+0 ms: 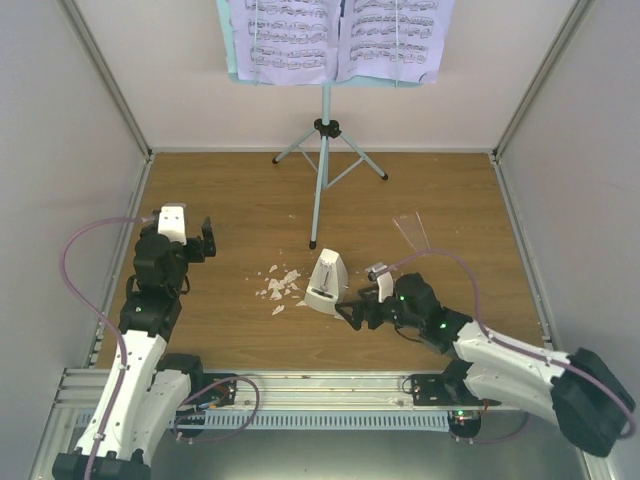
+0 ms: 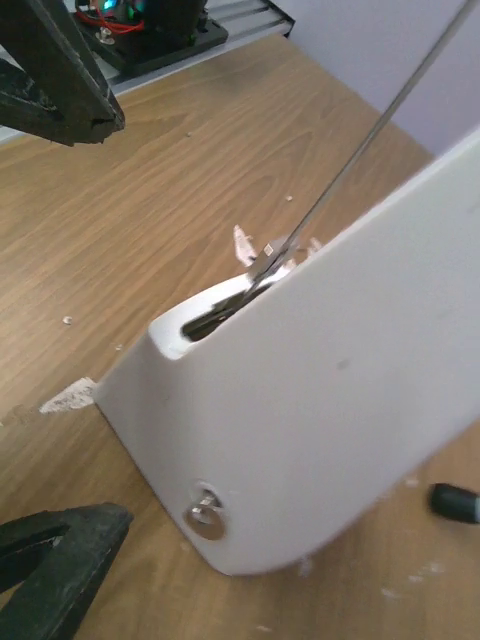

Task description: Pack up the instrument practice props

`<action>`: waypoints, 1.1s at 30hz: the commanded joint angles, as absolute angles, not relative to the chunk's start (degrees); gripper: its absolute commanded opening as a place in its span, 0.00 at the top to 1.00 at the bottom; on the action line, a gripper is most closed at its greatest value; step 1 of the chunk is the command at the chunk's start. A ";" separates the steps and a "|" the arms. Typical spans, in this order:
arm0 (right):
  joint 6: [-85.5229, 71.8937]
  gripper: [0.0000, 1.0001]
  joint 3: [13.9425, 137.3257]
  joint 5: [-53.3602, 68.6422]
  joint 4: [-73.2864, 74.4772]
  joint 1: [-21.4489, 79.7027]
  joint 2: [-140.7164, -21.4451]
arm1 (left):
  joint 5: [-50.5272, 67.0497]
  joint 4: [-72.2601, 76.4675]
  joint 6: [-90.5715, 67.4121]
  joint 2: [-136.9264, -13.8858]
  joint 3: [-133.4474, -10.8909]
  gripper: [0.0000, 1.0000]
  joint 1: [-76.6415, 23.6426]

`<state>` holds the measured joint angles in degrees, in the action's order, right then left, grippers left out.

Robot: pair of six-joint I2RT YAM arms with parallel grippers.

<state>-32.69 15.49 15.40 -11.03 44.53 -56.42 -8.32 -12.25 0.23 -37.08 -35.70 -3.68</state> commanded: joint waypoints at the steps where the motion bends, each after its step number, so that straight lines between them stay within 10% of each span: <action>1: -24.08 0.01 16.35 13.85 -4.91 42.31 -49.24 | -1.69 -9.17 -2.98 -38.20 -38.87 0.01 -4.00; 14: -20.54 0.01 29.83 39.15 -10.57 14.96 -60.38 | 5.20 -1.21 -0.35 -50.55 -51.02 0.01 -6.22; 24: -21.72 0.39 40.68 44.88 -9.38 16.30 -84.50 | 5.51 1.95 1.65 -48.63 -45.70 0.03 -6.40; 33: -19.05 0.50 42.53 43.76 -9.71 21.87 -95.62 | 3.40 1.03 2.86 -48.85 -45.15 0.05 -7.80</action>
<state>-20.75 41.54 42.52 -9.28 19.77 -93.32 4.71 -2.07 1.45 -48.97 -45.93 -6.81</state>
